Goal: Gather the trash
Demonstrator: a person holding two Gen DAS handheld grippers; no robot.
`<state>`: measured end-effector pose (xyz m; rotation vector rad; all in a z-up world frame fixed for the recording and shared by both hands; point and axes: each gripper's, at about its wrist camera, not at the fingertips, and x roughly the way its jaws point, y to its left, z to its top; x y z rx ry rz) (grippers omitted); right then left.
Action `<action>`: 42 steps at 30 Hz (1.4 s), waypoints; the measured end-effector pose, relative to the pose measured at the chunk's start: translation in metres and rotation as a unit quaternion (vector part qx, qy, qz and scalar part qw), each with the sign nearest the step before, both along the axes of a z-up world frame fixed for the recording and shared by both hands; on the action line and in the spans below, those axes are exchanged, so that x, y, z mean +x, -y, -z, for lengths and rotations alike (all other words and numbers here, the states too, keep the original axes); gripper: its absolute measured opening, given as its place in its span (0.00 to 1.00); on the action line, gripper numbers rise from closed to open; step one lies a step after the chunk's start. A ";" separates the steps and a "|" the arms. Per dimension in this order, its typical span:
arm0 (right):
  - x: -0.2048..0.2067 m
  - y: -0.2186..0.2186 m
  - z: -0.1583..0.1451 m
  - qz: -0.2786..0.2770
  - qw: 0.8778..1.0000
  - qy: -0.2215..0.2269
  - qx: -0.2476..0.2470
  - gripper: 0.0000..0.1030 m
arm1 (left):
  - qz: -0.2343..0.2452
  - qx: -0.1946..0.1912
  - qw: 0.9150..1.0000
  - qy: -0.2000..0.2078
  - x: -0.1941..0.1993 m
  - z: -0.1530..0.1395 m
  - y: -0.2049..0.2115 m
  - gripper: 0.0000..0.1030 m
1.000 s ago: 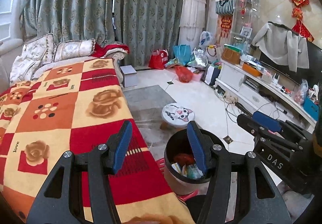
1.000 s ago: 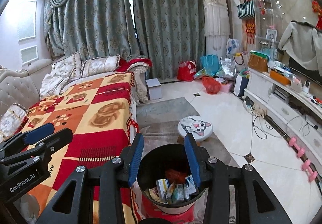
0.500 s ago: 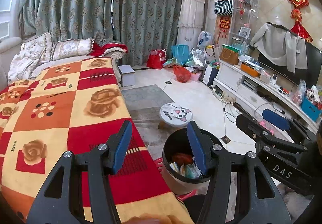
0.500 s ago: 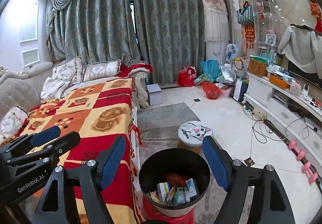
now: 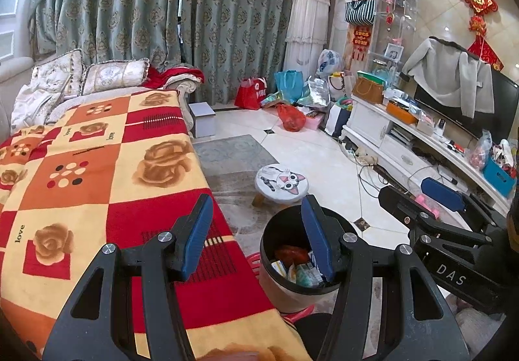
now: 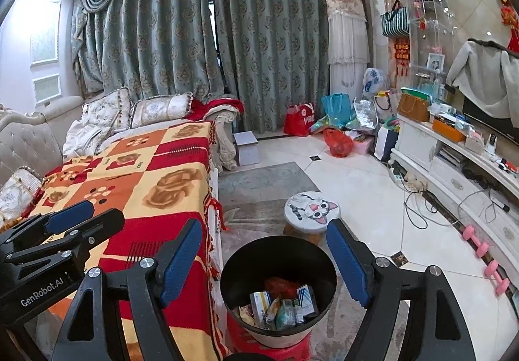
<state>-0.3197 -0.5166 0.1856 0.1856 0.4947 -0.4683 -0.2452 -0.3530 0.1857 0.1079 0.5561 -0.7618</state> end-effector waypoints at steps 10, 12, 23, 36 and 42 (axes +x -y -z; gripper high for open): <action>-0.002 0.003 0.002 0.002 1.000 -0.003 0.000 0.75 | 0.001 0.001 1.000 -0.001 -0.002 0.001 0.002 0.54; -0.003 0.003 0.002 0.002 1.000 -0.003 0.000 0.75 | 0.001 0.001 1.000 -0.002 -0.004 0.001 0.002 0.54; -0.002 0.003 0.004 0.001 1.000 -0.009 0.002 0.76 | 0.003 0.001 1.000 -0.009 -0.010 0.004 0.004 0.54; 0.003 0.004 0.006 0.001 1.000 -0.019 0.005 0.77 | 0.005 0.003 1.000 -0.017 -0.020 0.012 0.009 0.54; 0.003 0.005 0.007 0.002 1.000 -0.020 0.007 0.77 | 0.004 0.002 1.000 -0.023 -0.022 0.014 0.011 0.54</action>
